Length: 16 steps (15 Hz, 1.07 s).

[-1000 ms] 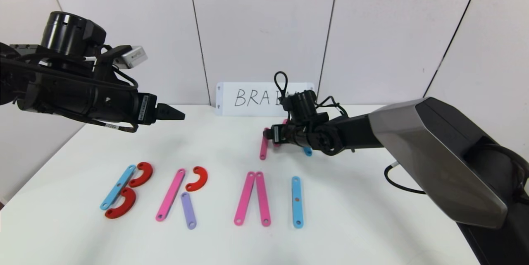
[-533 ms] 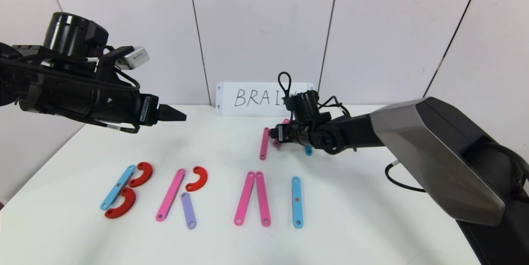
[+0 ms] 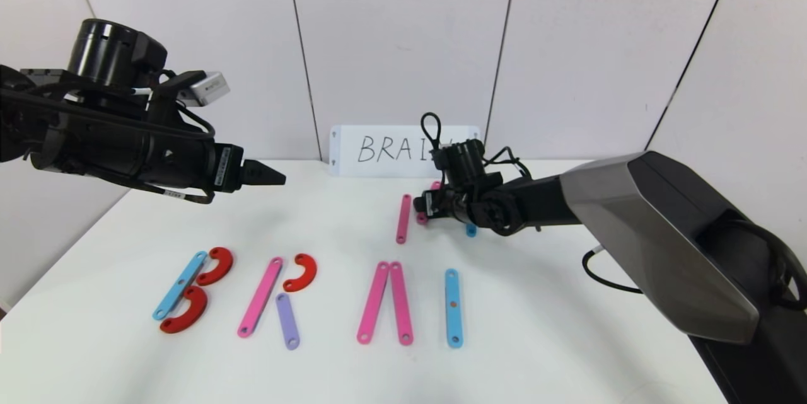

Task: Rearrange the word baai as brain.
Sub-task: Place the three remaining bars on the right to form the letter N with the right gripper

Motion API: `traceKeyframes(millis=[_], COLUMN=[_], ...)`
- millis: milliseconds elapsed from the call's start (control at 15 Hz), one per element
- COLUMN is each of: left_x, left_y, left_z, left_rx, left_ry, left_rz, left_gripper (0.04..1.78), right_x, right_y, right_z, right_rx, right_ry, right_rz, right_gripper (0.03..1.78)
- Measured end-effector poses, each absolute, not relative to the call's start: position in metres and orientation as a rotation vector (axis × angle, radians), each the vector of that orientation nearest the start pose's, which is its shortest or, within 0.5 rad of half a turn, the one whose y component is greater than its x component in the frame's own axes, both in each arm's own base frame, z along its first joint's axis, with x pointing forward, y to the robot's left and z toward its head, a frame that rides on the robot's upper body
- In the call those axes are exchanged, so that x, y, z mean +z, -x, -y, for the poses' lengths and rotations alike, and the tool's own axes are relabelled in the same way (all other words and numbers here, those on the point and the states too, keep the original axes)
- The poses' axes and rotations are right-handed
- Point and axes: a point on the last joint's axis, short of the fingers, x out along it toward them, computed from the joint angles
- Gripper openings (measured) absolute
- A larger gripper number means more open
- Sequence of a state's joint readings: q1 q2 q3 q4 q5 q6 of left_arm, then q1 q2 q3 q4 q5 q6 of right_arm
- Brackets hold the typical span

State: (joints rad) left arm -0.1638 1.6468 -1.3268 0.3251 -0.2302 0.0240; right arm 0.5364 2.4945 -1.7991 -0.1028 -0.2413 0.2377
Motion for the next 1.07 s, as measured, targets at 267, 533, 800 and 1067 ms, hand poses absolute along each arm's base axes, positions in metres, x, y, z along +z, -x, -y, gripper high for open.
traceKeyframes(millis=[267, 533, 800, 1067], left_x=[0.2546, 0.2549, 0.2549, 0.2547], left_y=[-0.2890, -0.2884, -0.2882, -0.2881], left_z=[0.0527, 0.0529, 0.0536, 0.0538], left_rx=[-0.387, -0.388, -0.391, -0.391], left_ry=[-0.001, -0.001, -0.003, -0.003], left_rz=[-0.644, -0.645, -0.645, -0.645], left_gripper=[1.74, 1.74, 1.74, 1.74], right_x=[0.0653, 0.0637, 0.0623, 0.0619], right_y=[-0.4405, -0.4383, -0.4374, -0.4369], right_z=[-0.2555, -0.2604, -0.2623, -0.2625], right_rx=[0.191, 0.207, 0.213, 0.213], right_ry=[0.021, 0.020, 0.014, 0.016], right_rz=[-0.571, -0.571, -0.576, -0.579], right_gripper=[1.73, 1.65, 1.16, 0.48])
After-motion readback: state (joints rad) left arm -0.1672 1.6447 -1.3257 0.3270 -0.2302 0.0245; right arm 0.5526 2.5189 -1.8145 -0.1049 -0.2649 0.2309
